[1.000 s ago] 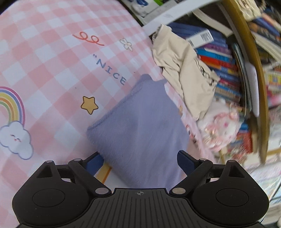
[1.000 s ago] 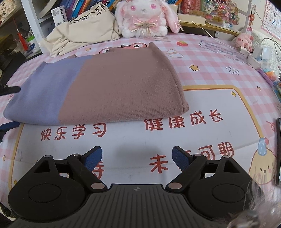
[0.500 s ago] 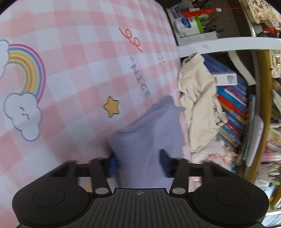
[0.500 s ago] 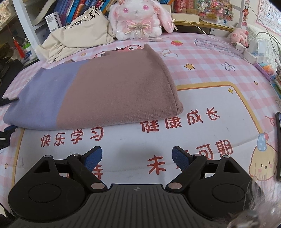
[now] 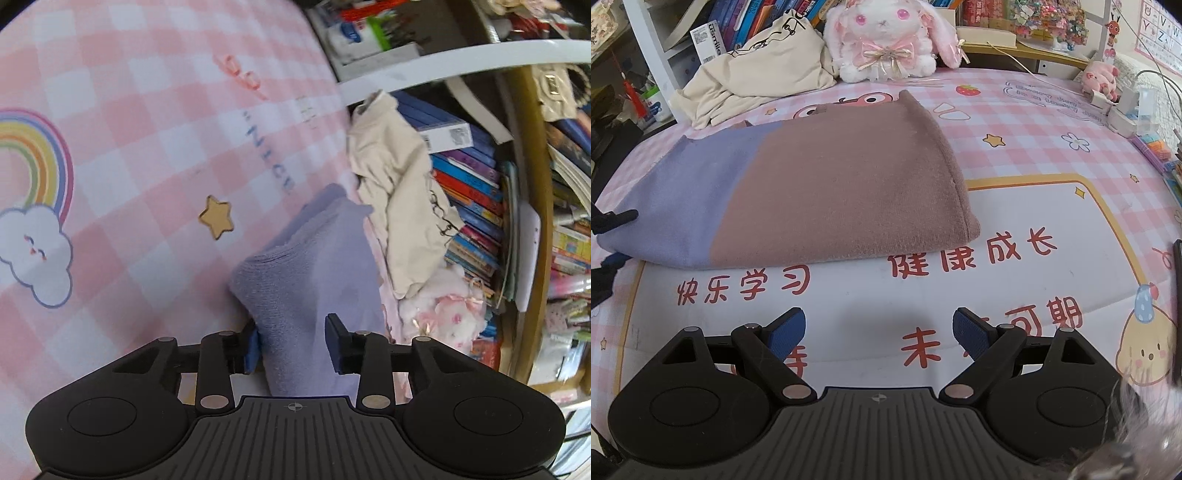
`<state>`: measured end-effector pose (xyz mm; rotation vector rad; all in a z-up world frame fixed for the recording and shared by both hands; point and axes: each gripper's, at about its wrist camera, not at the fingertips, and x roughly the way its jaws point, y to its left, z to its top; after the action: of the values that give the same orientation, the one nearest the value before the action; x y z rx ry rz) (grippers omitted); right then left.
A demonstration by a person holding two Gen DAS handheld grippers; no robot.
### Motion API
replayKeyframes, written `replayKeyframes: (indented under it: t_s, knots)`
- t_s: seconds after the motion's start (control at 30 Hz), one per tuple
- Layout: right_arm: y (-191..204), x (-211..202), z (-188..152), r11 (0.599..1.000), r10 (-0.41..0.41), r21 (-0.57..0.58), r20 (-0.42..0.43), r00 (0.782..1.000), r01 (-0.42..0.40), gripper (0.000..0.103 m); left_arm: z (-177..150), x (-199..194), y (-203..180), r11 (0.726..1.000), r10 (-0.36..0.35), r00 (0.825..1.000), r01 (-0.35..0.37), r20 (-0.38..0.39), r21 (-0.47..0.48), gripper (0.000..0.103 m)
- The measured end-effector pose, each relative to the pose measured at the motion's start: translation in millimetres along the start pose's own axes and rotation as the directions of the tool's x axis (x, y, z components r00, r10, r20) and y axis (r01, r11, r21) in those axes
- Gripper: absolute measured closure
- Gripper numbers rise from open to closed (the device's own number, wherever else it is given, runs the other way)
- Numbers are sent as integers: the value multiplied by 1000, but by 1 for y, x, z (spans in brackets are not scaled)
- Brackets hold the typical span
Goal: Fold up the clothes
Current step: 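Grasp the lavender side edge with the left gripper while the right gripper grasps the mauve edge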
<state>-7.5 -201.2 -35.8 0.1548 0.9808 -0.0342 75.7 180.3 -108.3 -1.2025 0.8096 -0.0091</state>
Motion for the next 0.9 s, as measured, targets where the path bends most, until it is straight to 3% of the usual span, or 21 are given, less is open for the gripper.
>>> replayKeyframes:
  t_s: [0.27, 0.33, 0.63, 0.9]
  knots:
    - [1, -3, -3, 1000, -11, -7, -2, 1000, 11, 17, -5, 9, 0, 999, -32, 999, 33, 40, -24, 73]
    - [2, -4, -3, 1000, -5, -11, 3, 1000, 5, 18, -4, 9, 5, 999, -21, 999, 22, 38, -30, 87]
    - [9, -9, 6, 999, 35, 5, 44, 998, -35, 19, 6, -23, 24, 1000, -11, 1000, 11, 21, 5, 89]
    - [26, 0, 15, 996, 91, -1, 29, 995, -91, 20, 25, -78, 46, 997, 42, 996, -48, 83, 61, 89]
